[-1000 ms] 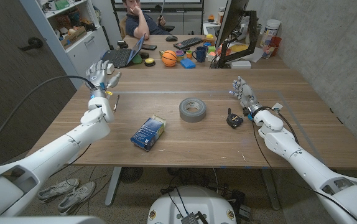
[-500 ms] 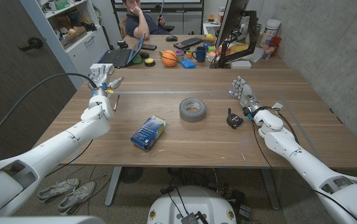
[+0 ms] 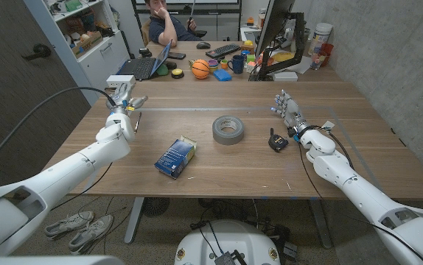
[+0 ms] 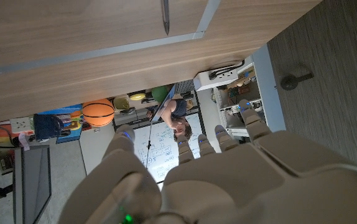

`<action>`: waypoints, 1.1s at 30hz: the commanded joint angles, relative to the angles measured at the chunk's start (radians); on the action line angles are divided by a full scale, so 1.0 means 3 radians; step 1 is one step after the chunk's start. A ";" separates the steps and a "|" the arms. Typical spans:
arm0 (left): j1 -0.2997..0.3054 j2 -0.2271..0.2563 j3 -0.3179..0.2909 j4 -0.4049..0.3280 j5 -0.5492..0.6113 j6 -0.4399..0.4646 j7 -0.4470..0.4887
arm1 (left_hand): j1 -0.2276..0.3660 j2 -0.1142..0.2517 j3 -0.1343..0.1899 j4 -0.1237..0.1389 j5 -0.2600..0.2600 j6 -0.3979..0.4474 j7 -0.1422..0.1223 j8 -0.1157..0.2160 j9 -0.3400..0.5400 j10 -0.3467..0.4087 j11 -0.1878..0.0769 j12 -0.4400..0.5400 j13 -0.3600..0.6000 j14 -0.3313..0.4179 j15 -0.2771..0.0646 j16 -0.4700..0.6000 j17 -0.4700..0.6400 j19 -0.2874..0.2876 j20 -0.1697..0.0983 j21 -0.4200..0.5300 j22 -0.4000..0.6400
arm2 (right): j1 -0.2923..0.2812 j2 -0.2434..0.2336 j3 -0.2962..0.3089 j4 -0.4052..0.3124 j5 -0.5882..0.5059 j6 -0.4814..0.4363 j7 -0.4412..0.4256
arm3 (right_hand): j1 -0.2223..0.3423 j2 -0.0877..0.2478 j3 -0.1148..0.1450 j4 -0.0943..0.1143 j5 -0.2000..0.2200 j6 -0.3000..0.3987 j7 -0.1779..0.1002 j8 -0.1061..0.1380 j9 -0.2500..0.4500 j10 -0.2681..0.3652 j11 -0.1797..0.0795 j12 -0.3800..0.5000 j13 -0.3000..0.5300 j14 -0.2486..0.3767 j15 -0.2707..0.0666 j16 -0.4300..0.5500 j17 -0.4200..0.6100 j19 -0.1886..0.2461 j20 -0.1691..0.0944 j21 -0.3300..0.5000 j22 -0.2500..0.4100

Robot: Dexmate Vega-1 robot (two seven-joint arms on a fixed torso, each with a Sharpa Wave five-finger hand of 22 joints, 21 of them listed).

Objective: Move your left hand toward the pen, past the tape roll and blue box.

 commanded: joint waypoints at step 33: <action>-0.0389 0.0081 0.0349 0.0197 -0.0117 0.0154 -0.0799 | 0.0223 0.0140 0.0072 -0.0072 0.0034 -0.0001 -0.0019 0.0069 0.0038 0.0297 -0.0085 0.0084 0.0002 0.0189 -0.0140 0.0080 -0.0010 0.0237 -0.0199 -0.0056 0.0007 | 0.0061 0.0041 -0.0022 0.0073 -0.0003 -0.0014 0.0018 | -0.0040 0.0003 -0.0040 0.0002 0.0031 -0.0008 0.0030 0.0012 0.0005 0.0006 -0.0001 -0.0007 0.0018 0.0000 0.0025 -0.0033 0.0009 -0.0320 0.0009 -0.0052 0.0017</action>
